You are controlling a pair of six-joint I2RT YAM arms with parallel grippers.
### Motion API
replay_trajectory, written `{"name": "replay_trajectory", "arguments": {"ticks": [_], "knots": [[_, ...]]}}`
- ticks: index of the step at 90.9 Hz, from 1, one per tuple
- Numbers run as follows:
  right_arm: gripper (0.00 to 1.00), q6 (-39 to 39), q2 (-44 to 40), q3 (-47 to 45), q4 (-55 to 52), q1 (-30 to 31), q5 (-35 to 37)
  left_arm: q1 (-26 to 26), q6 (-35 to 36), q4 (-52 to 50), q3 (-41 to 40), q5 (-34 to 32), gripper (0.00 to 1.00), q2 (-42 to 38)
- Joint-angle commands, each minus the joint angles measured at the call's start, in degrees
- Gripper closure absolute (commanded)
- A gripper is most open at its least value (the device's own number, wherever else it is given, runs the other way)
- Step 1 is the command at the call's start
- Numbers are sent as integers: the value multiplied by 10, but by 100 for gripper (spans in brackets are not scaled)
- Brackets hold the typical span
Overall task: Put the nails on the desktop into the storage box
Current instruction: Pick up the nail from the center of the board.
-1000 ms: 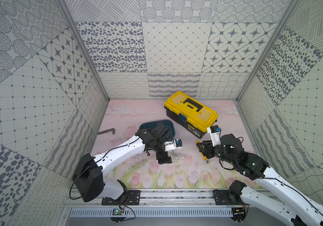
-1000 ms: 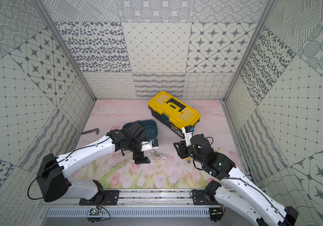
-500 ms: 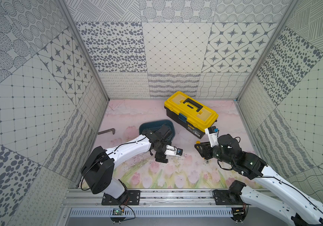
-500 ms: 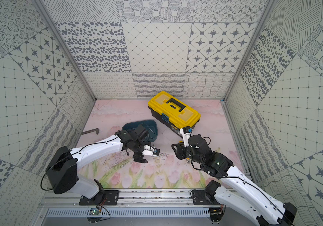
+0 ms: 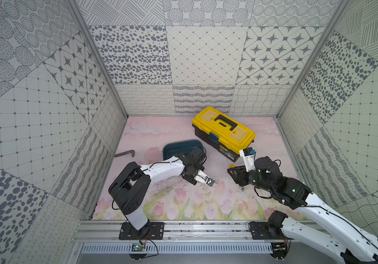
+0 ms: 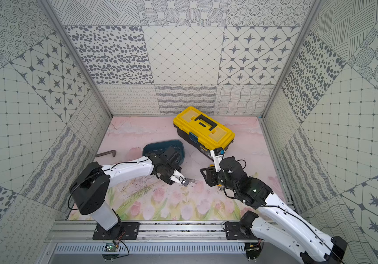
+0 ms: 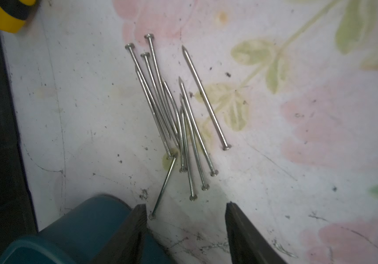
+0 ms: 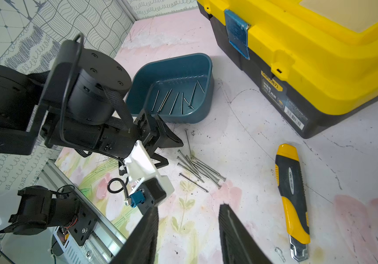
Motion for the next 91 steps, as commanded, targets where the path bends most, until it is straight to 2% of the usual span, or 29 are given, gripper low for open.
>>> {"name": "replay_trajectory", "arguments": {"ticks": [1,20,32,44,55,68,79,91], "knots": [[51,-2,0,9,12,4,-5,-1,87,33,11,-17,41,17],[51,-6,6,3,8,4,-22,-7,77,23,-6,-4,42,9],[51,-14,10,-10,6,4,-44,-8,12,1,-7,7,46,-8],[52,-32,46,-18,-18,7,-84,-11,-42,-5,-41,23,46,-69],[52,-55,73,-33,-11,24,-89,-14,-80,-32,-86,32,46,-149],[52,-87,133,-29,-6,39,-90,-14,-171,-74,-116,52,45,-233],[54,-111,194,-9,-5,42,-90,-14,-276,-87,-134,81,45,-299],[60,-151,260,11,-6,43,-84,-11,-445,-53,-148,81,42,-355]]}}
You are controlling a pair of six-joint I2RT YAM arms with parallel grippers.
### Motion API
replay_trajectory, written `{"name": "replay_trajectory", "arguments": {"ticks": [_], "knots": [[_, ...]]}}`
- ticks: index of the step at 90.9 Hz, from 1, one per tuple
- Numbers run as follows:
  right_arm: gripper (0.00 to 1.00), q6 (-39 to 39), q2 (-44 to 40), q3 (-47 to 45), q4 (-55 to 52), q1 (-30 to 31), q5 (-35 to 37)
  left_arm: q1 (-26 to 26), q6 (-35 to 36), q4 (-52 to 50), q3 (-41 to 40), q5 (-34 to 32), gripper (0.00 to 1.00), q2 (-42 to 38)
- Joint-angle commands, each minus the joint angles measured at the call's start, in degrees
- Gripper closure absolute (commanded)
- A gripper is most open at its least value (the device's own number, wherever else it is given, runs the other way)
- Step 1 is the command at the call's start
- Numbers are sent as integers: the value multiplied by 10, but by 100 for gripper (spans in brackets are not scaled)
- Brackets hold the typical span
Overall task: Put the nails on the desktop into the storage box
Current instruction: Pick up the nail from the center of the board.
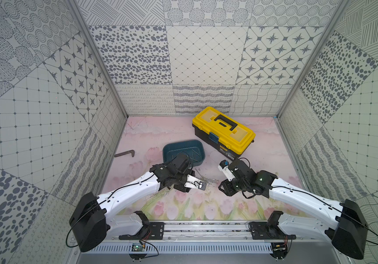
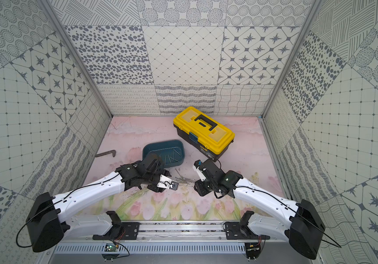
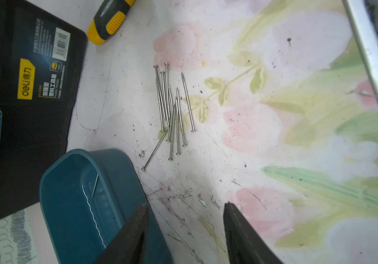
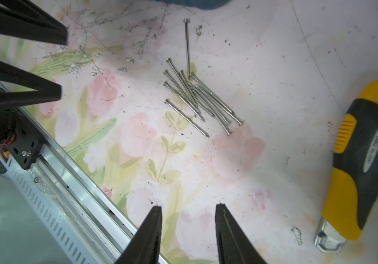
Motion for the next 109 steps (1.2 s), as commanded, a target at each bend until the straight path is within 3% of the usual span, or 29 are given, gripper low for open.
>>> {"name": "replay_trajectory", "arguments": {"ticks": [1,23,42,72,109], "knots": [[60,-53,45,32,12,3,2,0,-278,-12,-16,45,42,-68],[62,-97,131,65,10,-3,14,4,-566,18,-4,25,35,-110],[66,-146,196,107,10,-33,9,9,-710,-18,28,2,32,-102],[68,-213,263,139,3,-60,-7,25,-788,-64,37,-4,32,-115],[69,-223,328,173,-24,-68,-4,31,-778,-90,34,-15,32,-138]]}}
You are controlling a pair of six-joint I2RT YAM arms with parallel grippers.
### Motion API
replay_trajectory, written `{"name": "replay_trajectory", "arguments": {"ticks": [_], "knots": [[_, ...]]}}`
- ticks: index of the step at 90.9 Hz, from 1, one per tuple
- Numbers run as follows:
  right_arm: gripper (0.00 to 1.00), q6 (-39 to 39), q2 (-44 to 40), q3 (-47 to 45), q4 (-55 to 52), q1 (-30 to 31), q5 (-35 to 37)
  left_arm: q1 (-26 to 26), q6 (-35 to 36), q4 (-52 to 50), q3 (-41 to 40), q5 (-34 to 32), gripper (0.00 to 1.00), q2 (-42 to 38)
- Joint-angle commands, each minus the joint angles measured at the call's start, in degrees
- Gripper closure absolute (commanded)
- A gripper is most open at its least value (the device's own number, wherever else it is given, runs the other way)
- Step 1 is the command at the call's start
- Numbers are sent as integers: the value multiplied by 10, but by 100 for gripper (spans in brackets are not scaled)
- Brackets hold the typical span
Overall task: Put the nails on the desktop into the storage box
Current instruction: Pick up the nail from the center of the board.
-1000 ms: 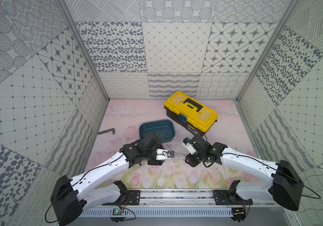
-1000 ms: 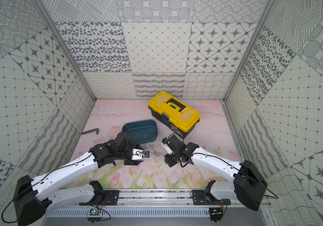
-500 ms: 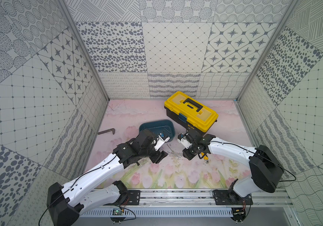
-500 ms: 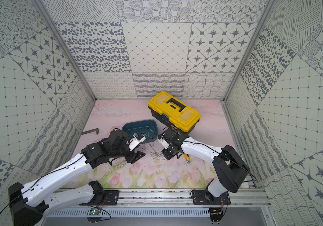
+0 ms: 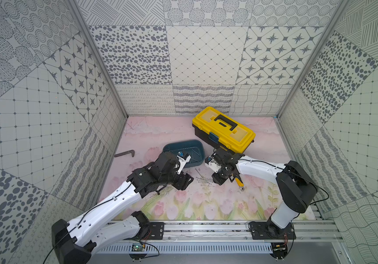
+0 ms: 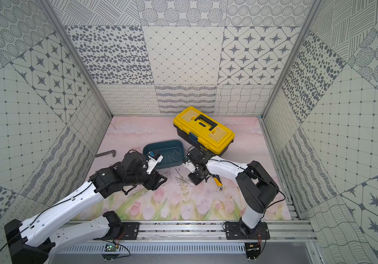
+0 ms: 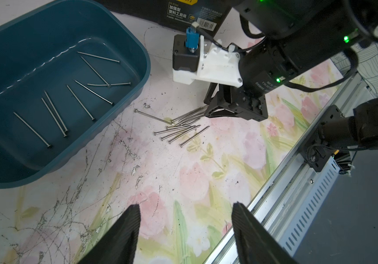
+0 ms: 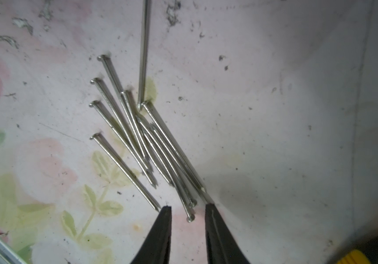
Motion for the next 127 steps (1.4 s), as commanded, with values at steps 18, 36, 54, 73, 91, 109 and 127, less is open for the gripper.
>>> {"name": "replay_trajectory", "arguments": {"ticks": [18,36,54,73,91,109,127], "knots": [[76,-6,37,30,-34,-2,-10,7,-19,-30,0,-14,32,-19],[85,19,36,23,-40,-1,-25,11,-16,-23,-2,-8,31,-21],[98,31,9,3,-37,4,-29,14,-11,-21,-9,-2,31,-19],[100,56,-32,-11,-35,6,-44,16,-10,-12,-11,9,31,-12],[100,103,-85,-27,-15,9,-66,17,-12,-5,-16,16,31,-6],[100,99,-77,-28,-13,8,-66,21,-14,-1,-24,24,31,-11],[100,120,-104,-10,-9,7,-81,49,-83,35,-44,42,31,-37]]}}
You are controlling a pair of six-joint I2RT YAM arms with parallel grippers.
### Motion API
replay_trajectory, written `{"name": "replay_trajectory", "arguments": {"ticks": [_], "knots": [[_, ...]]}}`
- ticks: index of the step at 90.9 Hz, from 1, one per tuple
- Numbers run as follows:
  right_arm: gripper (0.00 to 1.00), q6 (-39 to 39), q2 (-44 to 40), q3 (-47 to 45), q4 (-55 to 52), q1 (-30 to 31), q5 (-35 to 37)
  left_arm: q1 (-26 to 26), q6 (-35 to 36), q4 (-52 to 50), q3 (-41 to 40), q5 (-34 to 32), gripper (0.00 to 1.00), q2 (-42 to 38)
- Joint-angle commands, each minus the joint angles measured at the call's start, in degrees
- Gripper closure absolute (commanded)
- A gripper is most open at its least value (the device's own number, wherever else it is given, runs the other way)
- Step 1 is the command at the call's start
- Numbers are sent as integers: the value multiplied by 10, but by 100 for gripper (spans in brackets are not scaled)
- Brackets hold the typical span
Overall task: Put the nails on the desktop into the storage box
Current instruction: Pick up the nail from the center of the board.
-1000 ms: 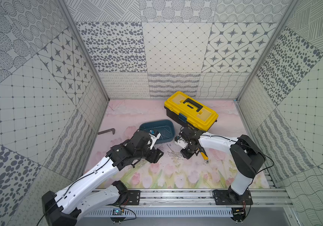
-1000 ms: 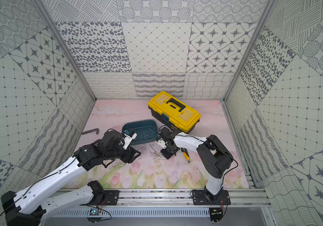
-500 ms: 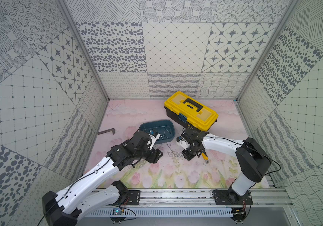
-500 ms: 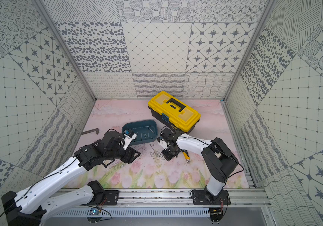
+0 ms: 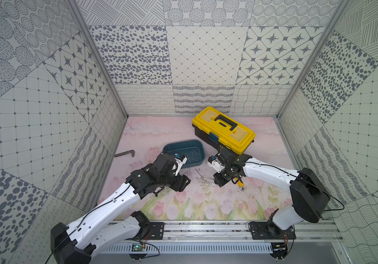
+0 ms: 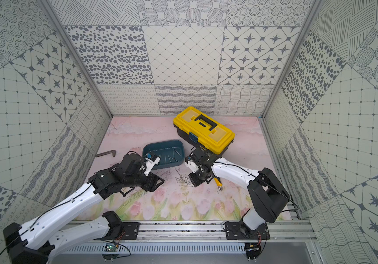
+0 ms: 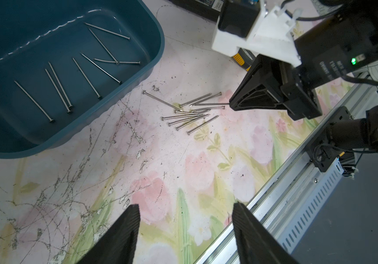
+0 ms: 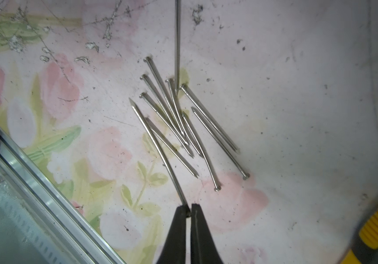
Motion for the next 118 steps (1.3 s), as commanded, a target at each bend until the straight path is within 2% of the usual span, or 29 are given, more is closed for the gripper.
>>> {"name": "replay_trajectory", "arguments": {"ticks": [1,10,29,37,44,53,66,75,86,105,118], "knots": [[100,20,-23,14,17,0,-19,26,-69,56,-21,41,31,-21],[100,15,-32,31,4,2,-18,46,-116,100,-28,98,29,-25],[100,-23,-61,81,-37,-1,-70,94,-107,65,72,206,24,37],[100,-2,-68,99,-47,-11,-82,135,-142,56,116,271,23,79],[100,42,-74,110,-38,-15,-91,149,-180,98,123,310,24,91],[100,137,-70,128,-10,-16,-105,150,-235,190,90,286,24,61],[100,279,-71,135,63,-15,-107,156,-285,237,59,214,24,24],[100,334,-67,141,96,-12,-101,159,-356,305,27,219,25,14],[100,360,-62,158,122,-6,-96,159,-420,366,-3,226,28,14],[100,378,-41,198,141,8,-118,160,-419,348,-3,188,31,7],[100,388,-33,210,150,15,-132,159,-432,392,-11,189,32,15]]}}
